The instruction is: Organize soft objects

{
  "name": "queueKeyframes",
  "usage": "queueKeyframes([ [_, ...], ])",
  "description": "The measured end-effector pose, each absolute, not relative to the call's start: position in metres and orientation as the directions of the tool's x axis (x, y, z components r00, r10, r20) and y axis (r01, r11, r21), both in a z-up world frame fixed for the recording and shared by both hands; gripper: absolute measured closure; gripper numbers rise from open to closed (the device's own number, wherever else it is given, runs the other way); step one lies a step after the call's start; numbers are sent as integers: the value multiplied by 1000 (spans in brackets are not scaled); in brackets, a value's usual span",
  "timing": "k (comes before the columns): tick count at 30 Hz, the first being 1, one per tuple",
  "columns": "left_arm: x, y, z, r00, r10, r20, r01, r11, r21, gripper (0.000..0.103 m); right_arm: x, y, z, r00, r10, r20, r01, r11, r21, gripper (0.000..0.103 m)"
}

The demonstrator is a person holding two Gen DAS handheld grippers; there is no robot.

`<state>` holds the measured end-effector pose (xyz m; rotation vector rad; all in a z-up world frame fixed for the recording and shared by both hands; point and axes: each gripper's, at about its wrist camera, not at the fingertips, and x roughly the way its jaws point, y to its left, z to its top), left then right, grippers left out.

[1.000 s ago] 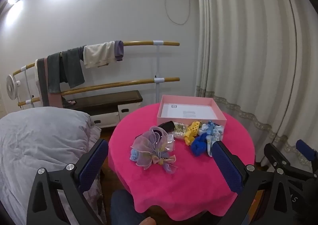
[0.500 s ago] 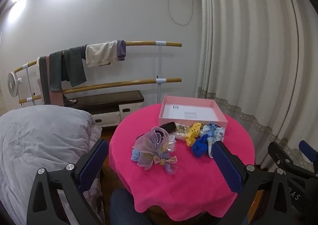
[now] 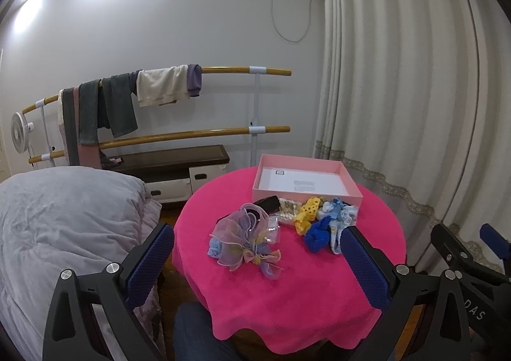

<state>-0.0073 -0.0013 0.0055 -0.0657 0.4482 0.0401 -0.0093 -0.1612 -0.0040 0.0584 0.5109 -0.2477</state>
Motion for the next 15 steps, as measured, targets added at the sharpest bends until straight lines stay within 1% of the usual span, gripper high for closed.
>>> queueKeyframes([
  [15, -9, -1, 6, 901, 27, -434, -55, 997, -52, 0, -11, -161, 2, 845, -216, -490, 246, 969, -2, 0],
])
